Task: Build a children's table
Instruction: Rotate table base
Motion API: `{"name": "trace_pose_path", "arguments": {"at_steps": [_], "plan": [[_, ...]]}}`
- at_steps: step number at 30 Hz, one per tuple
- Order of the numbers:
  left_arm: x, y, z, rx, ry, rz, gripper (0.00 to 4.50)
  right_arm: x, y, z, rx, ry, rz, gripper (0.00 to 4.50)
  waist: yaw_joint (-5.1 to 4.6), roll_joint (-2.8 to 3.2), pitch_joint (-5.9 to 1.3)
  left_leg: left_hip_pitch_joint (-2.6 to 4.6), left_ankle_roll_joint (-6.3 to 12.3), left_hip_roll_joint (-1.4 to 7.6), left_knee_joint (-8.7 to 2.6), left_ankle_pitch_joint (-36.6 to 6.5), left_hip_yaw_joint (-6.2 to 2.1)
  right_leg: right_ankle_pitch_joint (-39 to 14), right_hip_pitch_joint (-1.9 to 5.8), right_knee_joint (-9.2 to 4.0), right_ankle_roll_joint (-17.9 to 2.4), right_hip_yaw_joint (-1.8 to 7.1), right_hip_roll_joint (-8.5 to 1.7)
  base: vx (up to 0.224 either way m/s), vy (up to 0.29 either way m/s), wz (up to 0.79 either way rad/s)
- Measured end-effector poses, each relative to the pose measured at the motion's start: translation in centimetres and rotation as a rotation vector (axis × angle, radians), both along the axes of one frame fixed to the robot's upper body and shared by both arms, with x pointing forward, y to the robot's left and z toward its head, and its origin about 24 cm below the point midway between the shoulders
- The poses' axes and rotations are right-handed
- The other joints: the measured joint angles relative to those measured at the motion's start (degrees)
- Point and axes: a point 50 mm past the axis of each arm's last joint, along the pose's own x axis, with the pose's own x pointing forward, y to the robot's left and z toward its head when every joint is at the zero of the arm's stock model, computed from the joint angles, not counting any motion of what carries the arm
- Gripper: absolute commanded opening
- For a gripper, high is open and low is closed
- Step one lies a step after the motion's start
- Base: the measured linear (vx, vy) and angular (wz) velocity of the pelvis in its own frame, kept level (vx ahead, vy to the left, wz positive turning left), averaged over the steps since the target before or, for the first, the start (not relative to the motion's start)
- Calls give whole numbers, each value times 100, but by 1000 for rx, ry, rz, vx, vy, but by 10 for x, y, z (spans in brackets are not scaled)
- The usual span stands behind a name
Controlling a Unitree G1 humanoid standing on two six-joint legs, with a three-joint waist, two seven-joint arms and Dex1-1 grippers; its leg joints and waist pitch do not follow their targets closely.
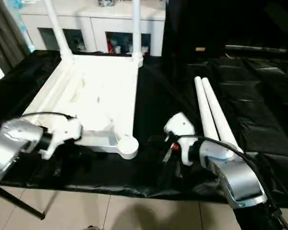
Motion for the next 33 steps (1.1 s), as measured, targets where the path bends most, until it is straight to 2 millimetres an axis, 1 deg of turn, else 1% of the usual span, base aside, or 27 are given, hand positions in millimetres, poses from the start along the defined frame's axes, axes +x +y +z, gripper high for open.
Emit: {"name": "trace_pose_path", "arguments": {"at_steps": [2, 6, 9, 13, 16, 19, 22, 25, 27, 29, 30, 31, 32, 33], "plan": [[10, -10, -4, -8, -70, 39, 0, -1, 2, 2, -3, -3, 11, 2, 7, 0, 0, -3, 0, 0, 1, 0, 0, 0, 3, -1, 1, 1, 0, 0, 0, 0], [19, -24, -7, -25, -119, 69, 0, -3, 5, 2, -6, -1, 23, 2, 4, 0, -1, -5, 0, 0, 1, 0, 0, 2, 5, -1, 0, 0, 0, 0, 0, 0], [24, -27, -7, -26, -140, 88, 0, -3, 4, 1, -10, 2, 20, 2, -8, 0, -1, -8, 1, 0, 1, 1, -1, 2, 1, 0, -1, 0, 0, 0, 0, 0], [30, -39, -14, -50, -160, 106, 0, -4, 2, 0, -18, 8, 5, 2, -4, 12, -8, -12, 1, -1, 3, 1, -1, 2, 3, -4, -1, 0, -1, 0, 0, 0], [35, -43, -17, -43, -192, 120, 0, -3, 1, 0, -20, 4, -10, 2, 7, 12, -7, -12, 1, 0, 3, 1, -1, 2, 3, -4, 0, -1, -1, 0, 0, 0], [41, -44, -17, -35, -248, 160, 0, 0, -2, 1, -11, -4, -64, 2, 1, 12, -7, -13, 1, 0, 3, 1, -3, 5, 2, -3, 5, -3, 0, 0, 0, 0], [43, -45, -9, -100, -266, 192, 0, 4, -7, 5, 3, -22, -139, 2, -20, 11, -7, -17, 1, 0, 3, 1, -3, 7, -4, -4, 6, -5, -1, 0, 0, 0], [39, -51, 12, -241, -296, 190, 0, 9, -9, 8, 45, -30, -239, 2, -21, 14, -9, -23, 1, 1, 2, 1, -2, 19, -9, -4, -16, -5, -1, 0, 0, 0], [34, -53, 22, -315, -309, 196, 0, 13, -11, 11, 67, -22, -305, 2, -26, 16, -10, -24, 1, 1, 3, 2, -2, 17, -11, -5, -16, -4, 0, 0, 0, 0], [31, -52, 29, -399, -303, 257, 0, 17, -18, 16, 39, -10, -389, 2, -30, 16, -9, -27, 1, 0, 4, 2, -1, 14, -14, -6, -17, -3, 0, 0, 0, 0], [31, -52, 31, -425, -301, 288, 0, 19, -20, 18, 27, -5, -414, 18, -28, 16, -9, -27, 1, 0, 3, 2, -1, 14, -14, -7, -17, -3, 0, 0, 0, 0], [34, -52, 33, -470, -293, 357, 21, 21, -22, 19, 23, 8, -456, 28, -25, 18, -9, -27, 1, 0, 4, 2, -1, 14, -13, -7, -17, -3, 0, 0, 0, 0], [36, -51, 35, -507, -291, 422, 21, 24, -23, 20, 33, 14, -498, 28, -25, 19, -8, -27, 1, 0, 5, 2, -1, 14, -13, -6, -17, -3, -1, 0, 0, 0], [38, -51, 36, -536, -298, 486, 33, 28, -25, 20, 43, 16, -544, 39, -25, 20, -8, -27, 1, -1, 5, 2, -1, 14, -13, -7, -17, -3, 0, 0, 0, 0]]}}
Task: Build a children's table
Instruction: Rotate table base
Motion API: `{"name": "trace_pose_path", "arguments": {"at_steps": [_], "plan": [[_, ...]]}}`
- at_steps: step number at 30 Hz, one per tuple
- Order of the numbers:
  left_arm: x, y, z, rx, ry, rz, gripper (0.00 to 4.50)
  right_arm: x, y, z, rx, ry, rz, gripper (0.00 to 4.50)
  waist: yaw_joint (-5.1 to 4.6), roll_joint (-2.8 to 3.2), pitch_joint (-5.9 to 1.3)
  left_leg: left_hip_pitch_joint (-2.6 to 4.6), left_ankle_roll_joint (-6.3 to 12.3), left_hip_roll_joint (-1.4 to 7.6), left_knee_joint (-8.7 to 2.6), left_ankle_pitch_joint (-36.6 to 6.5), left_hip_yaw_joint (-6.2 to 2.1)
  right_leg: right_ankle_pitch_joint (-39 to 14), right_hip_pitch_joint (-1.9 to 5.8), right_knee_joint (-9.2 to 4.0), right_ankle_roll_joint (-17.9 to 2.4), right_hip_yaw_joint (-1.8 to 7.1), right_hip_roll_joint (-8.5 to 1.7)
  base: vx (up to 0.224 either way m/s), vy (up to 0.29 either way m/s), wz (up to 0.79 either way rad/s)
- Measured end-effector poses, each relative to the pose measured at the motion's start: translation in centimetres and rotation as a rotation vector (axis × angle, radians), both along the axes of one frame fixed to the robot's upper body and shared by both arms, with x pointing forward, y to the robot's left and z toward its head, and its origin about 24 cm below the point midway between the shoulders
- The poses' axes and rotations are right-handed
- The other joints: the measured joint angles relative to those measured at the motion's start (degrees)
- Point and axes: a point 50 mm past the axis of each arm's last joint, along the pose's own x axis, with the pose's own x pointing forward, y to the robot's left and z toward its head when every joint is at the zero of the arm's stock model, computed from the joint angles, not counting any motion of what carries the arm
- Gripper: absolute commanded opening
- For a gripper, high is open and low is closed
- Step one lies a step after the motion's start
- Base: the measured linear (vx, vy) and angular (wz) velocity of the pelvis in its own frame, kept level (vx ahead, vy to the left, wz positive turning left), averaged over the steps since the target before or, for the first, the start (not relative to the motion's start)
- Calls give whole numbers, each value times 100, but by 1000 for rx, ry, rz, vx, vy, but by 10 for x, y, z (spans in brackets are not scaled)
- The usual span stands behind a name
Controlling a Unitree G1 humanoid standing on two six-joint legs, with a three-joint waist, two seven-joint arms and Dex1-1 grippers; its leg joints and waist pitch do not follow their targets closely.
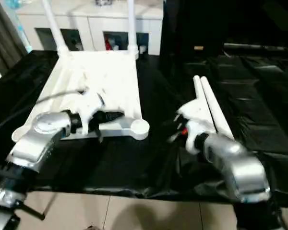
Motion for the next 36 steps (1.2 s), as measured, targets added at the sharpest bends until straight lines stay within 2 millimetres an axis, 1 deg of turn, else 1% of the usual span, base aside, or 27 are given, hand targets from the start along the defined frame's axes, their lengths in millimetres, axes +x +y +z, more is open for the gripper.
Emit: {"name": "trace_pose_path", "arguments": {"at_steps": [1, 2, 4, 6, 7, 9, 11, 13, 17, 18, 20, 21, 22, 23, 24, 25, 26, 27, 28, 30, 31, 32, 33, 34, 35, 36], "plan": [[2, 1, 1, -65, -11, 114, 33, 4, -2, 1, 15, -11, -77, 39, -8, 4, 0, 0, 0, 0, 2, 0, 0, 0, 0, 0, 0, 0, 0, 0, 0, 0], [1, 2, -1, -90, -17, 170, 42, 5, -4, 1, 14, -18, -118, 54, -13, 7, 1, 0, -1, 0, 1, 0, 0, 0, 1, 0, 1, 0, 0, 0, 0, 0], [-6, 9, -9, -98, -22, 295, 53, 5, -9, 0, 13, -24, -199, 73, -33, 19, -3, -1, -1, 0, -1, 0, 0, -6, 1, -4, 10, -1, 1, 0, 0, 0], [-14, 14, -17, -81, -16, 378, 62, 1, -11, -3, 8, -21, -250, 85, -51, 21, -2, -4, -1, 2, -3, 0, -1, -13, -1, -4, 21, 0, 4, 0, 0, 0], [-19, 18, -22, -56, -22, 421, 62, -3, -9, -4, 8, -18, -267, 109, -63, 23, -1, -5, -1, 5, -3, 0, -2, -16, -3, -5, 25, 0, 7, 0, 0, 0], [-23, 20, -25, -39, -24, 458, 62, -6, -4, -5, 14, -28, -280, 116, -73, 27, 2, -8, -1, 6, -3, 0, -3, -19, -6, -5, 28, 0, 9, 0, 0, 0], [-27, 20, -24, -42, -44, 524, 62, -6, 6, 1, 24, -109, -305, 116, -87, 32, 5, -8, -1, 6, -3, 0, -3, -26, -6, -7, 39, 1, 8, 0, 0, 0], [-28, 18, -20, -68, -65, 557, 62, -5, 18, 6, 29, -166, -279, 116, -103, 31, 5, -4, -2, 5, -3, -1, -3, -38, -1, -9, 60, 1, 7, 0, 0, 0], [-30, 18, -16, -81, -84, 588, 62, -7, 37, 3, 54, -169, -200, 116, -129, 37, 8, -2, -3, 4, -4, -2, -3, -39, 1, -9, 64, 1, 7, 0, 0, 0], [-30, 18, -16, -78, -79, 589, 62, -8, 39, 1, 59, -162, -191, 116, -133, 41, 10, 5, -4, 4, -7, -3, -4, -40, 7, -12, 66, 1, 7, 0, 0, 0], [-31, 18, -18, -69, -67, 596, 62, -11, 41, -4, 70, -141, -189, 116, -156, 53, 19, 41, -5, -3, -31, -5, -4, -44, 40, -39, 72, -1, 8, 0, 0, 0], [-32, 18, -20, -67, -62, 599, 62, -11, 41, -5, 71, -138, -190, 116, -173, 67, 32, 80, -6, -5, -53, -8, -4, -45, 79, -69, 74, -6, 10, 0, 0, 0], [-32, 18, -21, -63, -55, 599, 62, -11, 41, -5, 73, -138, -192, 116, -200, 83, 45, 150, -14, -9, -94, -21, -4, -50, 146, -133, 81, -16, 16, 0, 0, 0], [-32, 18, -21, -63, -54, 600, 62, -11, 41, -5, 74, -140, -193, 116, -211, 87, 49, 186, -19, -9, -109, -29, -5, -50, 182, -161, 82, -20, 19, 0, 0, 0], [-32, 19, -20, -63, -57, 601, 62, -11, 42, -4, 80, -151, -195, 116, -251, 89, 52, 245, -28, -11, -132, -49, -13, -52, 243, -204, 86, -31, 23, 0, 0, 0], [-33, 18, -18, -64, -64, 601, 62, -10, 43, -3, 86, -160, -197, 116, -302, 90, 60, 300, -36, -9, -136, -68, -11, -57, 273, -223, 94, -27, 29, 0, 0, 0], [-33, 19, -19, -62, -64, 606, 62, -10, 43, -4, 89, -163, -196, 116, -324, 92, 68, 372, -51, 3, -136, -113, 12, -60, 297, -245, 95, 14, 59, 0, 0, 0], [-34, 20, -20, -58, -62, 615, 62, -10, 44, -3, 95, -163, -193, 116, -324, 100, 75, 472, -74, 29, -138, -164, 68, -66, 322, -251, 91, 82, 108, 59, 13, -50], [-35, 22, -21, -52, -59, 625, 62, -11, 46, -3, 103, -165, -186, 116, -329, 95, 79, 593, -106, 35, -136, -257, 123, -73, 328, -214, 85, 131, 109, 59, 13, -50], [-35, 24, -22, -44, -60, 632, 62, -11, 47, -4, 105, -163, -174, 116, -371, 71, 86, 761, -169, 35, -132, -384, 151, -114, 308, -140, 47, 137, 88, 101, 7, -91], [-35, 24, -21, -44, -59, 632, 62, -11, 47, -4, 103, -164, -175, 116, -417, 58, 79, 847, -231, 37, -134, -482, 158, -122, 289, -108, 15, 140, 92, 109, -5, -94], [-35, 23, -21, -46, -61, 630, 62, -11, 45, -3, 98, -167, -178, 116, -435, 45, 71, 791, -232, -5, -113, -526, 68, -136, 314, -88, -2, 110, 102, 115, -23, -79], [-34, 17, -18, -59, -65, 612, 62, -12, 42, -5, 92, -164, -188, 116, -488, 76, 51, 745, -152, -62, -60, -571, -72, -166, 310, -96, -22, 132, 163, 146, -20, -38], [-35, 5, -15, -75, -70, 574, 62, -12, 33, -7, 71, -160, -217, 116, -506, 90, 43, 562, 73, -111, 142, -655, -204, -214, 309, -91, -44, 143, 212, 146, -20, -38], [-36, 1, -15, -78, -70, 560, 62, -11, 30, -7, 67, -159, -231, 116, -493, 95, 40, 381, 157, -167, 337, -661, -284, -254, 323, -82, -49, 144, 230, 156, -15, -9], [-36, 1, -16, -75, -66, 562, 62, -11, 30, -7, 68, -160, -230, 116, -470, 116, 26, 187, 219, -223, 416, -636, -344, -274, 348, -82, -78, 137, 262, 132, -2, -7]]}}
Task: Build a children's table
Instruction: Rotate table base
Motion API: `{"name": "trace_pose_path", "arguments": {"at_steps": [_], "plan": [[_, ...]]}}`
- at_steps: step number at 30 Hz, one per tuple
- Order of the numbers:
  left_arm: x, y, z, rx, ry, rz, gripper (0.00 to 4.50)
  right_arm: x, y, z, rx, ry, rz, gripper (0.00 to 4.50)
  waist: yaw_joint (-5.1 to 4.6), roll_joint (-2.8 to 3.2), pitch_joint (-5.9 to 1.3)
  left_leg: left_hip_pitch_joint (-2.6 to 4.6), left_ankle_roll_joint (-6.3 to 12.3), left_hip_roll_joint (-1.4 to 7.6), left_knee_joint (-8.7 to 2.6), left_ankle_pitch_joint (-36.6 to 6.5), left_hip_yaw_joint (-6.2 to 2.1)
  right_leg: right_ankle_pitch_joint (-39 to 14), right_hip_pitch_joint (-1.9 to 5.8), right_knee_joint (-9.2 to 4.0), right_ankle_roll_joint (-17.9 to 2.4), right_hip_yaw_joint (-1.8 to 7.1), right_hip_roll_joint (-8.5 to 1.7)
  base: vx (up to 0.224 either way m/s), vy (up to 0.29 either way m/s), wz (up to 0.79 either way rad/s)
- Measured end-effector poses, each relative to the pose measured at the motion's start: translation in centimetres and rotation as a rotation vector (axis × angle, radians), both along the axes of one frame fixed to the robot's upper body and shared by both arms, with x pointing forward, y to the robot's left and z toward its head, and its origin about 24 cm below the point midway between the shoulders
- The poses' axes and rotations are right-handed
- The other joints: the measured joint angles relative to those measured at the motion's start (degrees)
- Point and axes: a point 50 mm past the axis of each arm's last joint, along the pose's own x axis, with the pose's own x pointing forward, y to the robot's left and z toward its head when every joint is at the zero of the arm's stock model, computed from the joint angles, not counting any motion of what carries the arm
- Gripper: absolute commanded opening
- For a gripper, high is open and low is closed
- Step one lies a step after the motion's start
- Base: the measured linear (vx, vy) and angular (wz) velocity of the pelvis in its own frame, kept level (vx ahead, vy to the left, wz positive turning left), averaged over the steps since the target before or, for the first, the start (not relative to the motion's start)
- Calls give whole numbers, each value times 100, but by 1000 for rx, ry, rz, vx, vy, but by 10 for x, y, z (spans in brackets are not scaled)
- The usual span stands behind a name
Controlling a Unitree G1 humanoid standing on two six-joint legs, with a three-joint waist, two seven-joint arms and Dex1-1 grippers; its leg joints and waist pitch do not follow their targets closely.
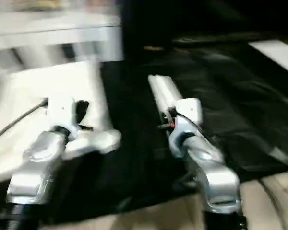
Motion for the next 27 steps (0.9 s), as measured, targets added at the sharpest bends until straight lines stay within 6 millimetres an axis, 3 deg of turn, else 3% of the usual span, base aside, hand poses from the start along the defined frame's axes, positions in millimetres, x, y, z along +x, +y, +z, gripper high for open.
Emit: {"name": "trace_pose_path", "arguments": {"at_steps": [1, 2, 3, 4, 5, 6, 7, 8, 9, 10, 11, 12, 13, 14, 15, 16, 17, 18, 19, 21, 22, 23, 27], "plan": [[-1, 3, -1, 3, 6, 10, 62, 0, 2, 0, 4, -1, 5, 116, 34, 83, -27, -199, 128, 2, -162, 82, -12, -57, 63, 1, -3, -66, 79, 132, -2, -7], [-2, 6, -3, 7, 11, 20, 62, 0, 3, 0, 6, -3, 9, 116, 67, 164, -44, -251, 92, 38, -227, 404, -29, -111, 133, 1, 5, -130, 149, 153, 35, -9], [-3, 11, -6, 13, 22, 37, 62, 0, 5, 0, 13, -6, 16, 116, 71, 189, -33, -185, -28, 78, -214, 455, -86, -184, 204, 23, 41, -179, 148, 173, 50, -19], [-4, 18, -8, 20, 34, 59, 62, 1, 14, 2, 20, -14, 57, 116, -5, 160, -24, -103, -42, 40, -215, 372, -102, -317, 235, 116, -21, -170, 106, 173, 50, -19], [-4, 23, -8, 26, 32, 76, 62, 1, 18, 3, 15, -18, 86, 116, -37, 112, -29, -58, -26, -16, -224, 339, -109, -421, 204, 272, -113, -112, 73, 182, 25, -7], [-3, 25, -7, 25, 30, 88, 62, 1, 20, 3, -12, -19, 111, 116, -60, 58, -36, -19, -4, -100, -230, 304, -179, -423, 144, 459, -95, -89, 13, 162, -16, 18], [-3, 25, -6, 23, 24, 90, 62, 0, 19, 2, -44, -16, 134, 116, -138, -22, -42, 12, 16, -313, -234, 265, -420, -468, 143, 500, -5, 2, -60, 162, -16, 18], [-3, 24, -4, 22, 18, 91, 62, 0, 19, 2, -66, -21, 146, 116, -150, -93, -54, -41, 70, -440, -223, 243, -546, -547, 234, 387, 249, 64, -102, 105, -66, 42], [-3, 19, -4, 10, 18, 80, 62, 0, 17, 0, -72, -11, 145, 116, -133, -126, -44, -148, 491, -437, -56, 168, -502, -562, 297, 293, 259, 2, -113, 116, -31, 53], [-5, 11, -4, 5, 16, 57, 62, 1, 14, -3, -50, 8, 123, 116, -18, -126, -48, -301, 735, -391, 236, 146, -371, -541, 374, 167, 253, 27, -94, 116, -31, 53], [-7, 12, -5, 7, 17, 63, 62, 1, 15, -3, -34, 8, 126, 116, 75, -93, -82, -372, 671, -355, 263, 188, -302, -533, 425, 89, 248, 37, -68, 158, -24, 16], [-6, 15, -4, 13, 15, 74, 62, 1, 18, -2, -30, 4, 146, 116, 153, -39, -116, -408, 628, -295, 6, 350, -275, -545, 441, 82, 248, 8, -21, 99, -24, -5], [-6, 21, 0, 21, 1, 97, 62, 0, 21, -1, -33, 1, 170, 116, 218, 35, -146, -406, 245, -170, -188, 498, -326, -644, 422, 217, 260, -32, 85, 99, -24, -5], [-8, 29, -2, 28, 9, 125, 62, 0, 28, -1, -36, 1, 201, 116, 230, -7, -141, -391, 23, -165, -124, 441, -404, -678, 283, 443, 273, 4, 86, 94, 4, -9], [-10, 38, -7, 37, 34, 160, 62, -1, 37, 0, -36, -3, 240, 116, 204, -33, -144, -371, 7, -214, -94, 432, -544, -621, 119, 691, 347, 90, 60, 70, 24, -20], [-12, 47, -12, 58, 63, 189, 62, -2, 42, 0, -43, -5, 266, 116, 203, -75, -142, -291, -21, -346, -136, 446, -706, -408, -40, 611, 517, 298, -56, 70, 24, -20], [-11, 48, -12, 64, 63, 189, 62, -1, 41, 0, -51, -8, 264, 116, 172, -120, -146, -277, -31, -453, -166, 451, -754, -224, -109, 308, 607, 459, -209, -117, 111, -14], [-11, 46, -9, 63, 51, 179, 62, 0, 37, 1, -69, -9, 248, 116, 183, -168, -144, -295, -62, -519, -166, 444, -713, -99, -156, 171, 706, 513, -324, -170, 135, 11], [-11, 39, -7, 56, 42, 151, 62, 1, 30, -1, -87, 5, 215, 116, 180, -189, -127, -311, -73, -484, -178, 447, -600, -61, -181, 177, 721, 526, -384, -170, 135, 11], [-12, 31, -9, 59, 55, 102, 62, 3, 25, -1, -82, 34, 196, 116, 214, -193, -110, -316, -119, -363, -226, 475, -445, -20, -170, 114, 628, 461, -377, -86, 18, 12], [-13, 31, -10, 60, 67, 93, 62, 5, 24, 1, -56, 52, 191, 145, 217, -190, -95, -306, -137, -263, -241, 485, -368, 21, -152, 80, 585, 415, -370, -80, -17, 4], [-13, 32, -10, 63, 71, 88, 62, 5, 25, 1, -34, 66, 186, 145, 213, -185, -89, -299, -165, -209, -239, 491, -307, 35, -139, 81, 564, 386, -374, -96, -41, 1], [-13, 35, -11, 97, 80, 56, 62, 7, 17, 1, -22, 126, 138, 181, 235, -143, -62, -292, -176, -55, -237, 497, -116, 63, -124, 84, 519, 343, -380, -94, -28, 7]]}}
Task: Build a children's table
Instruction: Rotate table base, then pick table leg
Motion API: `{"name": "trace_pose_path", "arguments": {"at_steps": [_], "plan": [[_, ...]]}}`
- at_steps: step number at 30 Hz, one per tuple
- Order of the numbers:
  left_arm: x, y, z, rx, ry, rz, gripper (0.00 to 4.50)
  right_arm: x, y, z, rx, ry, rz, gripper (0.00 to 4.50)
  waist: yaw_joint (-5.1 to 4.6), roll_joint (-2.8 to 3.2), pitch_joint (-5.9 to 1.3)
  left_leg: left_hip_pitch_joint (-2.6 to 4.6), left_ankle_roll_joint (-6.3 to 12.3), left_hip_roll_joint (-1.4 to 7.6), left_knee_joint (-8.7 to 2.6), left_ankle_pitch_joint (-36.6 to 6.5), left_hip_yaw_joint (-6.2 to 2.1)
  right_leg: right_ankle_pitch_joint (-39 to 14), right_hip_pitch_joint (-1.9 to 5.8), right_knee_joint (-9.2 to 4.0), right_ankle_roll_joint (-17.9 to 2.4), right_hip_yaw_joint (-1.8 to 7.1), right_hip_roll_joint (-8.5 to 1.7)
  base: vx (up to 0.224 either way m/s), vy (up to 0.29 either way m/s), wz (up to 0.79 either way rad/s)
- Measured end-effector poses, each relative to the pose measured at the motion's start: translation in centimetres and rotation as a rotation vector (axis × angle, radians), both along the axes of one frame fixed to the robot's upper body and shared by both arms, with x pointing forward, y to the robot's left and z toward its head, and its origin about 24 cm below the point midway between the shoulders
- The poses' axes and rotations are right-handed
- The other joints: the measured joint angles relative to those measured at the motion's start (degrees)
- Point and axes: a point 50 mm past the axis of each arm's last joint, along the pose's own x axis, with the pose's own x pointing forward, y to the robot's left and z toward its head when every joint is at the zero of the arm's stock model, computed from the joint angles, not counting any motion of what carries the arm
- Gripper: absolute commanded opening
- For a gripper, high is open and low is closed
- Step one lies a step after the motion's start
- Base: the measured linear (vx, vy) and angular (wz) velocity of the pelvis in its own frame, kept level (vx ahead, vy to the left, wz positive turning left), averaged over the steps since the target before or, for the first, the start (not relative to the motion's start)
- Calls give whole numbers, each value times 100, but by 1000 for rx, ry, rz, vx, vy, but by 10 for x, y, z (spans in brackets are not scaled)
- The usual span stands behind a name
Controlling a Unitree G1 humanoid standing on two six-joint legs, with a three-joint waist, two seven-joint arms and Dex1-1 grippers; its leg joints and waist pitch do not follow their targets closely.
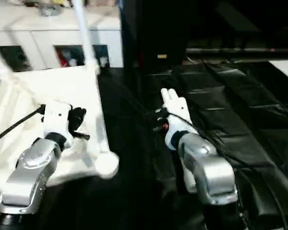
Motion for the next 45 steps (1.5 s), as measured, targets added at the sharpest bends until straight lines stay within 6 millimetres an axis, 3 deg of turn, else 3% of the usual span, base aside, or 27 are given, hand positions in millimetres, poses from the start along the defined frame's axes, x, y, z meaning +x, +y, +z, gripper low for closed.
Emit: {"name": "trace_pose_path", "arguments": {"at_steps": [1, 5, 7, 13, 21, 24, 25, 31, 36, 45], "plan": [[0, 0, 0, 5, 2, -11, 91, 0, -5, -1, -7, 18, -32, 189, 23, 2, 1, 2, 0, 27, -5, 0, 41, -4, -5, 5, 9, 1, 0, -91, -17, 8], [-1, -4, 0, 8, 40, -129, 103, 0, -19, -3, -17, 102, -121, 218, 62, 2, 1, 9, -55, 73, -51, 32, 102, 11, -26, 5, 17, -8, 1, -63, -18, 1], [-3, -7, -2, 4, 85, -213, 138, -1, -23, -5, -21, 147, -144, 237, 62, 5, 2, 8, -69, 85, -72, 41, 119, 18, -44, 9, 15, -8, 1, 0, 0, 0], [-17, -14, 10, 11, 175, -499, 182, -2, -30, -3, -41, 218, -179, 279, 65, -1, 0, -5, -125, 126, -87, 76, 140, 71, -114, 43, -4, -24, 11, 0, 0, 0], [-33, -21, 23, -29, 261, -684, 263, -5, -39, -5, -51, 286, -204, 361, 75, -2, -1, -3, -152, 162, -91, 122, 187, 66, -145, 92, -8, -22, 28, 0, 0, 0], [-39, -24, 25, -9, 280, -738, 274, -6, -38, -7, -53, 317, -197, 370, 79, -2, -1, -4, -147, 187, -97, 152, 202, 58, -151, 90, -35, -18, 54, 0, 0, 0], [-40, -23, 26, -1, 282, -746, 306, -7, -38, -8, -60, 326, -187, 403, 81, -2, -1, -4, -147, 195, -98, 152, 211, 52, -153, 90, -39, -17, 59, 0, 0, 0], [-41, -23, 25, 24, 290, -748, 350, -7, -32, -7, -117, 376, -158, 416, 102, -12, -4, -1, -169, 237, -117, 165, 246, 37, -170, 89, -59, -3, 103, 0, 0, 0], [-42, -22, 25, 40, 303, -752, 350, -11, -27, -13, -99, 442, -147, 416, 138, -24, -8, 1, -174, 238, -180, 208, 276, 44, -209, 93, -73, 6, 104, 0, 0, 0], [-43, -22, 25, 52, 308, -754, 350, -13, -24, -22, -94, 537, -141, 416, 195, -41, -5, 8, -189, 248, -183, 217, 280, 44, -216, 100, -68, 9, 110, 0, 0, 0]]}}
